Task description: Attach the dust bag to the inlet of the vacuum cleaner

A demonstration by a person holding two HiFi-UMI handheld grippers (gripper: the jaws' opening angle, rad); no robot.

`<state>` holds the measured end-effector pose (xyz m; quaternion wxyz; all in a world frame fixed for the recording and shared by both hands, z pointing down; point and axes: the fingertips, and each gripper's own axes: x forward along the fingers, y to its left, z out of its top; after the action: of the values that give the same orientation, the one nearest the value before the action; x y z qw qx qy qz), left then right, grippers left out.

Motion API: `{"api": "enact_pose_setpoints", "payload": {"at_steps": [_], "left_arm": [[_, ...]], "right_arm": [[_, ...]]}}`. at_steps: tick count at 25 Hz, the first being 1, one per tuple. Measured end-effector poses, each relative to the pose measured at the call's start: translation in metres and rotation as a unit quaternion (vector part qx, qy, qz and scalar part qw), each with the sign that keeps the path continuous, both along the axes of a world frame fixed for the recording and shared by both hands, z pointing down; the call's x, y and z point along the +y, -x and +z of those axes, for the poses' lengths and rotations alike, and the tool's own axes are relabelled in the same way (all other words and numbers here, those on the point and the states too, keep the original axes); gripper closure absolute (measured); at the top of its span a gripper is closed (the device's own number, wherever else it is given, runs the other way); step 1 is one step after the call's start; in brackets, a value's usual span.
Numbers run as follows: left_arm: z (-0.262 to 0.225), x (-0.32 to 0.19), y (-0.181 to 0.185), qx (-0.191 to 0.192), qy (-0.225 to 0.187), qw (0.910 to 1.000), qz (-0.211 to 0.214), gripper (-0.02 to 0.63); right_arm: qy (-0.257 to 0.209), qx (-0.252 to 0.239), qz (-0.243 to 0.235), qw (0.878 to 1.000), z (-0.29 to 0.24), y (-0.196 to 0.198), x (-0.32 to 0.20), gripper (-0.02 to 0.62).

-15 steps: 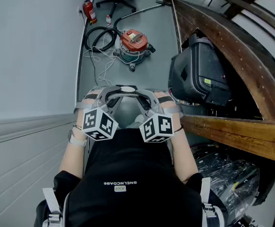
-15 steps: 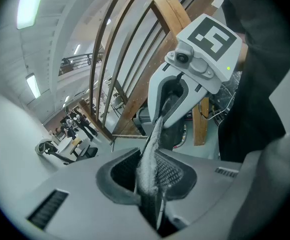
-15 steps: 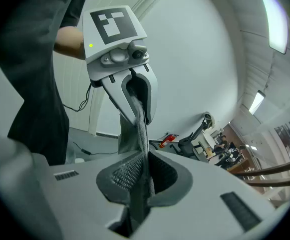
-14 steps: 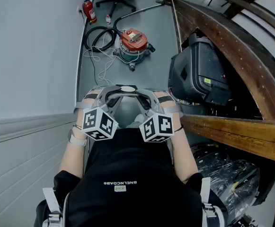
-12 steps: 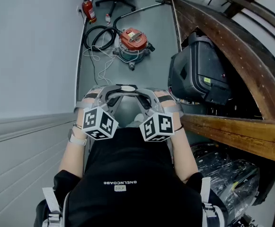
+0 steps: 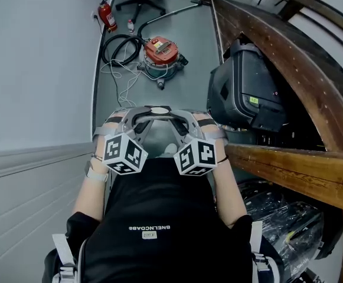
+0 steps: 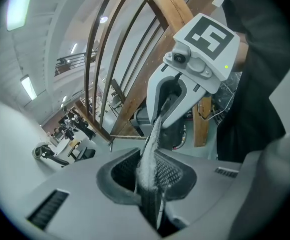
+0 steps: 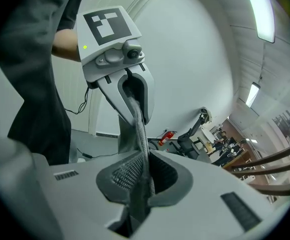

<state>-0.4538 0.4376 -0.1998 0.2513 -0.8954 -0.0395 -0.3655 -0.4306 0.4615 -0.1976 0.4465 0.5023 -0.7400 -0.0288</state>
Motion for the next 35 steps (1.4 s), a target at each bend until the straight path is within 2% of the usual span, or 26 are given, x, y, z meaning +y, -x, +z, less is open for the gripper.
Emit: {"api": "enact_pose_setpoints", "payload": {"at_steps": [11,18,23,35], "left_arm": [[0.016,0.017,-0.055,-0.022,-0.001,0.9998,0.001,0.545],[0.031,-0.004,-0.078,-0.029,0.01,0.9995,0.006,0.545],[0.042,-0.043,-0.1,-0.022,0.02,0.9994,0.014,0.545],[0.064,-0.187,-0.161,-0.024,0.049,0.997,0.056,0.545]], "right_arm": [[0.005,-0.004,-0.003,1.0,0.016,-0.055,0.017,0.546],[0.018,-0.008,-0.002,1.0,0.03,-0.078,-0.003,0.546],[0.03,-0.002,0.004,1.0,0.04,-0.1,-0.042,0.546],[0.081,0.01,0.038,0.996,0.062,-0.159,-0.184,0.548]]}}
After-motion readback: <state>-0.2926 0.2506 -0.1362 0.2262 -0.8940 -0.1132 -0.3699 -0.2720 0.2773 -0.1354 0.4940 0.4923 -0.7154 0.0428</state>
